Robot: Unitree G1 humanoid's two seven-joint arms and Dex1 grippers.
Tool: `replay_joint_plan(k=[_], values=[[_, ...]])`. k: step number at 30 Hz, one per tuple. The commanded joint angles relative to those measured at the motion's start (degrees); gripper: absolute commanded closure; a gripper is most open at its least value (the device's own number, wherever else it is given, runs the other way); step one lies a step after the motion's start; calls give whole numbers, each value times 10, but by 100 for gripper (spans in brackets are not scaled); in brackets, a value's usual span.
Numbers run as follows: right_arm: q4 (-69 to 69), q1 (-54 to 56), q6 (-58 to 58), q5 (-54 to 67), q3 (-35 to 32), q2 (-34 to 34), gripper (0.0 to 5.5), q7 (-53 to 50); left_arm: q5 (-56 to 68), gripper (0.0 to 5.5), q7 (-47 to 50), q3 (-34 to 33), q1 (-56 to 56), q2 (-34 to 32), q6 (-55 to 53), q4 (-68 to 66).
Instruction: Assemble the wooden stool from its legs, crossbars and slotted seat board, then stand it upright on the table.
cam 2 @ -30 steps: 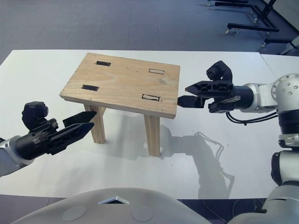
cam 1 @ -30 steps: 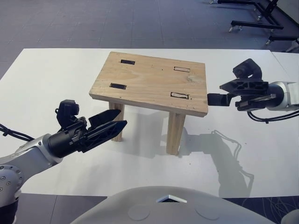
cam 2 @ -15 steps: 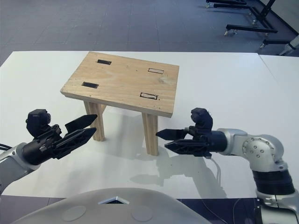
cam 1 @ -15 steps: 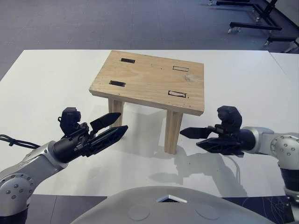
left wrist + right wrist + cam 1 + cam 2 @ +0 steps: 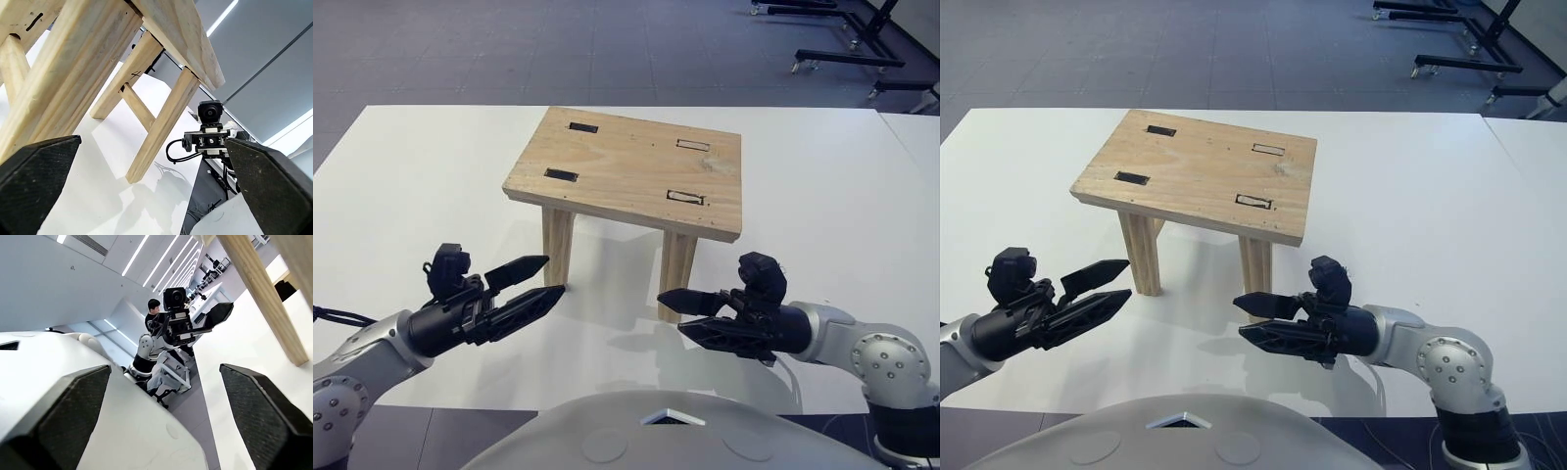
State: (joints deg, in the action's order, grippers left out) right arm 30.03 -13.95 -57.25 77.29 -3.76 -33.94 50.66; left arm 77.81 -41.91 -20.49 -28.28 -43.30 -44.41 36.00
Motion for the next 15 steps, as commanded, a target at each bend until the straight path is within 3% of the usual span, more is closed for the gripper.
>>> replay_joint_plan(k=[1,10,15], values=[[-18,14,56,-76,26,38,135,-29,-18,10,5,18,39,-8,-16,-31],[-141,104,161,-238,91,89,135,12,-133,10,5,129,145,47,0,-105],[-171,193,139,-250,95,91,135,24,-231,10,6,180,225,94,36,-194]])
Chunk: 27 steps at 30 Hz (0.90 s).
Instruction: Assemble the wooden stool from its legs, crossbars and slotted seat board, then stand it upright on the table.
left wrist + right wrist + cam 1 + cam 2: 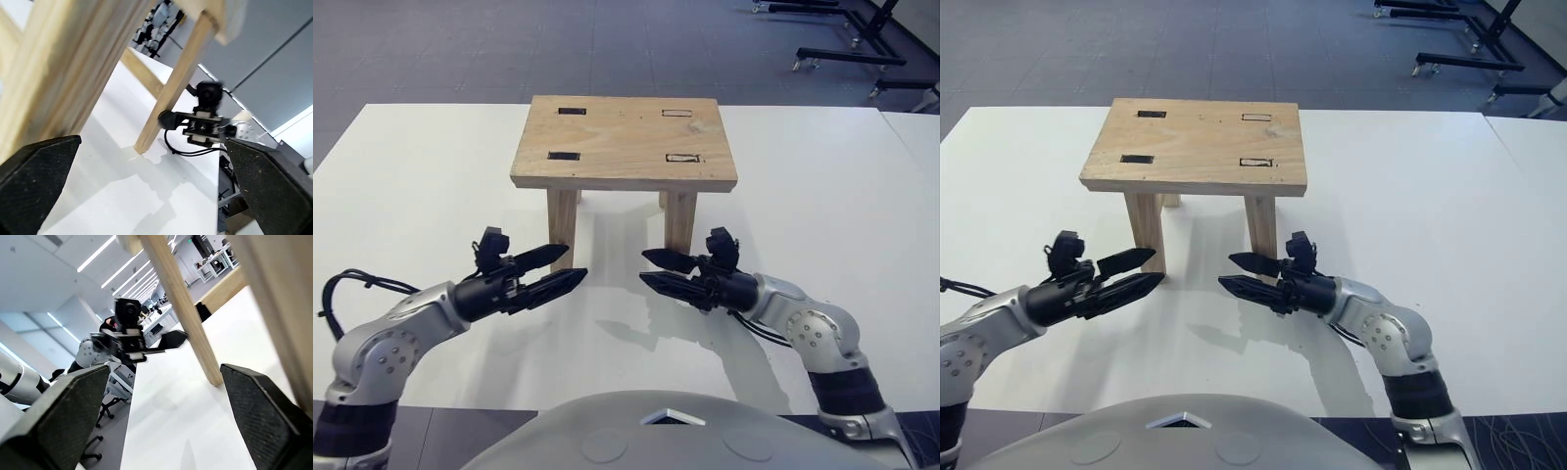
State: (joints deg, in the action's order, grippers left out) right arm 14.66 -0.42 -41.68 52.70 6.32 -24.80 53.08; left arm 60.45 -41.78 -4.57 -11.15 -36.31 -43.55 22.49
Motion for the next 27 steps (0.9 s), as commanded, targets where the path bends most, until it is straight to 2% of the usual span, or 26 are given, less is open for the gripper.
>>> replay_joint_plan(k=[1,5,14,22,27], values=[[-26,75,-23,-2,-7,2,135,-2,-78,10,1,28,71,31,37,-79],[-102,143,-17,-21,-11,19,135,13,-154,10,-24,53,148,55,81,-175],[-287,247,53,-84,-40,46,135,56,-199,10,-74,40,259,91,103,-305],[-293,230,133,-137,-48,61,135,81,-170,10,-85,18,209,130,85,-261],[-318,231,204,-159,-76,89,135,69,-174,10,-61,6,152,146,103,-189]])
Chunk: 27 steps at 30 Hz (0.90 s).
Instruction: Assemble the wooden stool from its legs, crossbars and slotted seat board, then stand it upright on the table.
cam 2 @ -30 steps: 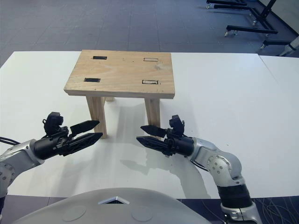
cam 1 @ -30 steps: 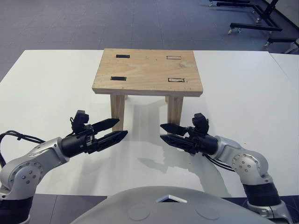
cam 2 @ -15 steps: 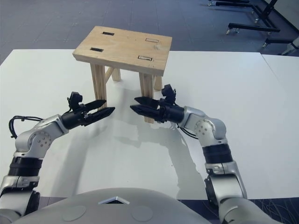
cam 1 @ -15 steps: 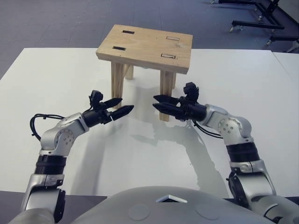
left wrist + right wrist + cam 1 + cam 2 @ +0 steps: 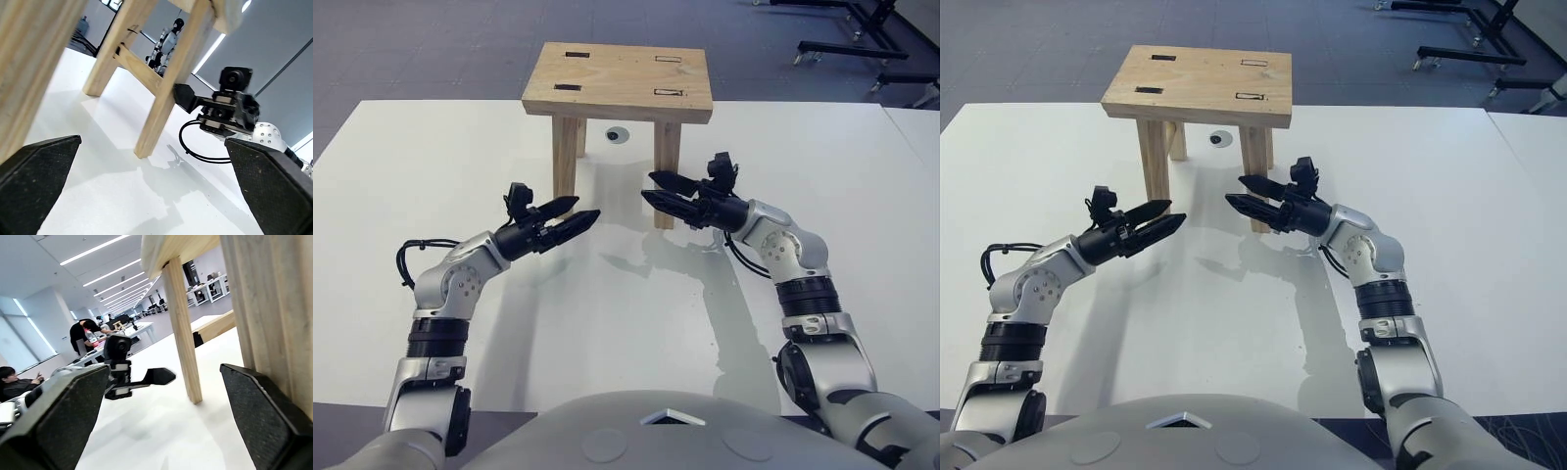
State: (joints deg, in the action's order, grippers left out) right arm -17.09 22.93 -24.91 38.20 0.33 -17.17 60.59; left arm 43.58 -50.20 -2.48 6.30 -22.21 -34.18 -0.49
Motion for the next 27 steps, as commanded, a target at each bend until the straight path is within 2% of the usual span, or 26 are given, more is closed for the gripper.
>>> replay_joint_plan(k=[1,3,6,9,12,15,17,22,27], values=[[0,-4,48,-16,-21,18,135,-10,-3,10,32,-24,-29,7,13,61],[17,-17,57,-16,-26,26,135,-15,-3,10,51,-40,-46,10,29,107],[121,-73,40,11,-26,35,135,-26,-35,10,108,-61,-59,40,94,179],[239,-121,72,33,-52,84,135,-103,-94,10,171,-41,-69,61,137,240],[328,-132,182,-51,-64,161,135,-247,-162,10,273,-31,-70,112,178,286],[335,-120,280,-154,-59,194,135,-335,-224,10,371,-28,-43,148,183,286],[339,-110,307,-198,-59,215,135,-399,-282,10,426,-30,-14,160,213,284],[345,-90,271,-242,-57,268,135,-557,-327,10,456,-2,-12,184,255,287],[344,-97,224,-266,-29,256,135,-632,-363,10,456,20,-9,181,284,283]])
